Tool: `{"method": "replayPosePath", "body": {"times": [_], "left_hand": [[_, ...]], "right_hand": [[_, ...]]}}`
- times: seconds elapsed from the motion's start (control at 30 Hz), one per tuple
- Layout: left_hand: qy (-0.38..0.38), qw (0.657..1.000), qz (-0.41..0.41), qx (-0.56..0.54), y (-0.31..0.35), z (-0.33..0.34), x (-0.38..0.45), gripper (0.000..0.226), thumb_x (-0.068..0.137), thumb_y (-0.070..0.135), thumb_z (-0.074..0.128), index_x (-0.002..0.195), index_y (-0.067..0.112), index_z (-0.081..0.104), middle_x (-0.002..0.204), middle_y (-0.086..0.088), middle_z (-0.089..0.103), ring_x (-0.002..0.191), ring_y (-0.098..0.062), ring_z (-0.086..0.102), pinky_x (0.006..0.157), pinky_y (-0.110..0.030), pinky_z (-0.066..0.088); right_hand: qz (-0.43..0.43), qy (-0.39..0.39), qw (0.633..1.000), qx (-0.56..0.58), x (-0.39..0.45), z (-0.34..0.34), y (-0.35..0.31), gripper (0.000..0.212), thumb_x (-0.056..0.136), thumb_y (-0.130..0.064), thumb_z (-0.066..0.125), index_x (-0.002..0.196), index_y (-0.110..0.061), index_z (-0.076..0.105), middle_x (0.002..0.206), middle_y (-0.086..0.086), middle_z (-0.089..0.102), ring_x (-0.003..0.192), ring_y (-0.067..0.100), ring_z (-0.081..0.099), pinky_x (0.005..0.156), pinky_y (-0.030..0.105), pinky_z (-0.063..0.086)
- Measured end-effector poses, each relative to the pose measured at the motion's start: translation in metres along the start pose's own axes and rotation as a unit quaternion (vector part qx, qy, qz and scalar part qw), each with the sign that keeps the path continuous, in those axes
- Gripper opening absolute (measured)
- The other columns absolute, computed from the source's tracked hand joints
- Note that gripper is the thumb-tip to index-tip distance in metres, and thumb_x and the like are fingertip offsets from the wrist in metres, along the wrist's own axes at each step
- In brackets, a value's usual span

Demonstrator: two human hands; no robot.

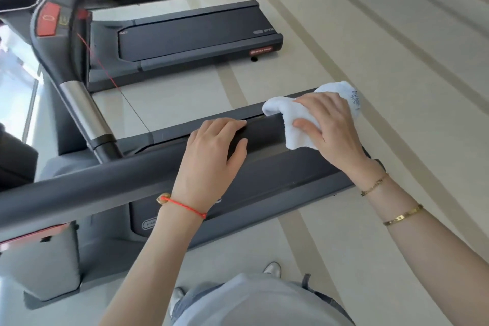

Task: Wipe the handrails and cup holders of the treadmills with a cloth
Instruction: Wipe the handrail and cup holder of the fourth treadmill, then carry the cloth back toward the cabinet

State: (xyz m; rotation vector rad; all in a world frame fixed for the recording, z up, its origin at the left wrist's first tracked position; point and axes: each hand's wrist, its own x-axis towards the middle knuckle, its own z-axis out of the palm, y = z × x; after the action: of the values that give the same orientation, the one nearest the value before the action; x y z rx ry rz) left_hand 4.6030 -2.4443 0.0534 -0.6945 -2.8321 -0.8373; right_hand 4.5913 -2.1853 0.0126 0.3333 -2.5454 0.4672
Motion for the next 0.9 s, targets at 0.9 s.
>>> {"method": "replayPosePath", "body": {"times": [0.9], "left_hand": [[-0.183, 0.934, 0.295, -0.089, 0.189, 0.177, 0.096, 0.029, 0.095, 0.015, 0.060, 0.124, 0.012, 0.064, 0.120, -0.002, 0.066, 0.112, -0.021, 0.060, 0.092, -0.046, 0.051]], "right_hand": [[0.542, 0.125, 0.831, -0.004, -0.207, -0.139, 0.075, 0.029, 0.090, -0.042, 0.063, 0.110, -0.022, 0.060, 0.105, -0.008, 0.064, 0.097, 0.015, 0.056, 0.084, 0.040, 0.048]]}}
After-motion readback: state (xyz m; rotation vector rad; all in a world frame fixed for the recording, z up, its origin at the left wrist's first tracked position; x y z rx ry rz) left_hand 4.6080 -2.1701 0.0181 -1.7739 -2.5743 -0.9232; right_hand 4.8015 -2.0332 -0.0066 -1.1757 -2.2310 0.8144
